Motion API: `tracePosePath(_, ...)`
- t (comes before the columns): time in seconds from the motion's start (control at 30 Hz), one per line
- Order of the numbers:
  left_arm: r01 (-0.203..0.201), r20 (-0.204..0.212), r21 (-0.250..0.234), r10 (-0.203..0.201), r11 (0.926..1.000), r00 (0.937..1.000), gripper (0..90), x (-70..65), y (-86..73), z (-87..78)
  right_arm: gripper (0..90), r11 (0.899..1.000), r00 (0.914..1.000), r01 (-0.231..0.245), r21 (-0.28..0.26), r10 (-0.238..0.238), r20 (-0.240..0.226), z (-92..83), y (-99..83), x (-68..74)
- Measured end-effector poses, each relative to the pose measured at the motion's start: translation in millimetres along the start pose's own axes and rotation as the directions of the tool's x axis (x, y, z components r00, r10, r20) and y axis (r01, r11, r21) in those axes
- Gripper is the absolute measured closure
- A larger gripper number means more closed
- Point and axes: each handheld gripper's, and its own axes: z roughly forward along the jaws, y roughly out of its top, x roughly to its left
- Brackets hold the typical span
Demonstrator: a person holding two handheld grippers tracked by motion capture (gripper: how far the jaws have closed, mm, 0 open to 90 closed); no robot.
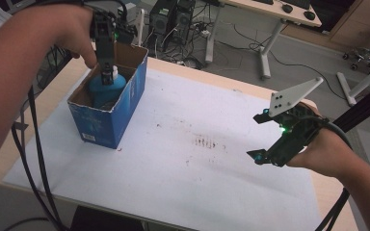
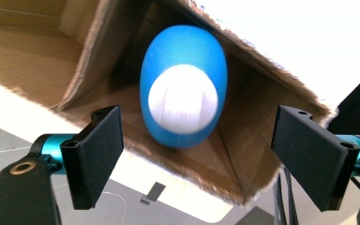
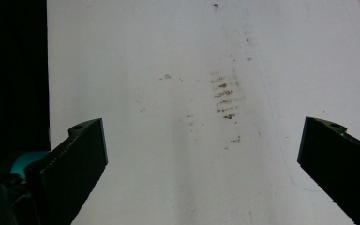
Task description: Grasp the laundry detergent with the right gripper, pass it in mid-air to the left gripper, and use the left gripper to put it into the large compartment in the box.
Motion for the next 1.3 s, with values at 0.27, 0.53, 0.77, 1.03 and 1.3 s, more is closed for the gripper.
tracePosePath(0.27,-0.078,-0.008,-0.029,0.078,0.9965,0.9969,7.7,-21.1,4.0,-32.7,1.0,0.993,0.9998,0.017,0.118,-0.016,-0.008,-8.6,2.3,-7.3)
tracePosePath(0.53,-0.19,0.018,-0.047,0.191,0.9807,0.9815,6.7,-46.5,23.5,-47.7,1.0,0.971,0.9996,0.028,0.239,-0.028,-0.005,-29.8,1.6,-21.5)
tracePosePath(0.77,-0.28,0.015,-0.02,0.281,0.9597,0.9597,2.5,-69.9,45.9,-41.1,0.9,0.931,0.999,0.041,0.362,-0.045,0.004,-43.5,0.1,-28.7)
tracePosePath(1.03,-0.366,0.035,-0.01,0.366,0.9305,0.9299,1.7,-88.7,69.7,-30.9,0.9,0.901,0.9976,0.068,0.429,-0.067,-0.017,-48.4,-2.3,-31.6)
tracePosePath(1.3,-0.422,0.041,-0.024,0.423,0.9063,0.9053,1.7,-95.5,88.0,-10.4,1.0,0.891,0.9968,0.08,0.446,-0.071,-0.039,-41.8,-6.7,-36.0)
